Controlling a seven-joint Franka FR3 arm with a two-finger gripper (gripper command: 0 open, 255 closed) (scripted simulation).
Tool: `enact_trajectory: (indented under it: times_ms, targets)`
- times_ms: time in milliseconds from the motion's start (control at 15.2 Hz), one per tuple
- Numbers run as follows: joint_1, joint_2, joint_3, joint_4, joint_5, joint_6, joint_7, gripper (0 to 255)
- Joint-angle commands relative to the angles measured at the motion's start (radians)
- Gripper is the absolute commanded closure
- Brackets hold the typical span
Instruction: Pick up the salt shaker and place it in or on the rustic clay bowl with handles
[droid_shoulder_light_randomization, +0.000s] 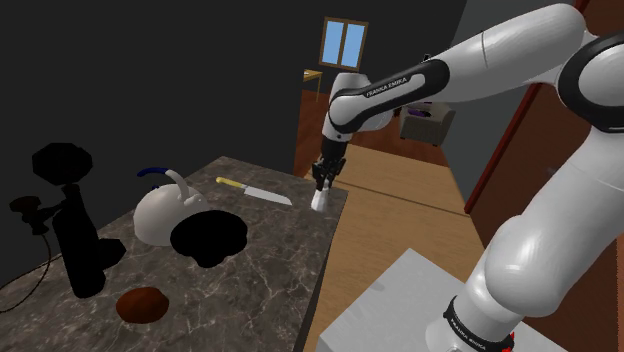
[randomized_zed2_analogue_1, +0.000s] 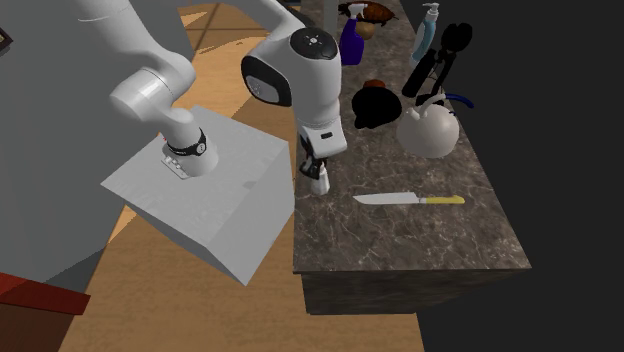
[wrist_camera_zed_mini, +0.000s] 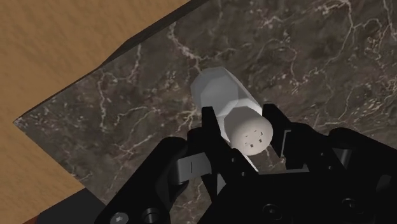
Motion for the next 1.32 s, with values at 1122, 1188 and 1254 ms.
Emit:
enact_trajectory:
  times_ms: [1122, 1188, 1254]
  targets:
    - [-0.002, -0.084, 0.001, 0.174, -0.014, -0.257, 0.025, 255]
    - [-0.002, -0.086, 0.001, 0.185, -0.015, -0.270, 0.026, 255]
    - [-0.002, -0.088, 0.001, 0.197, -0.015, -0.284, 0.027, 255]
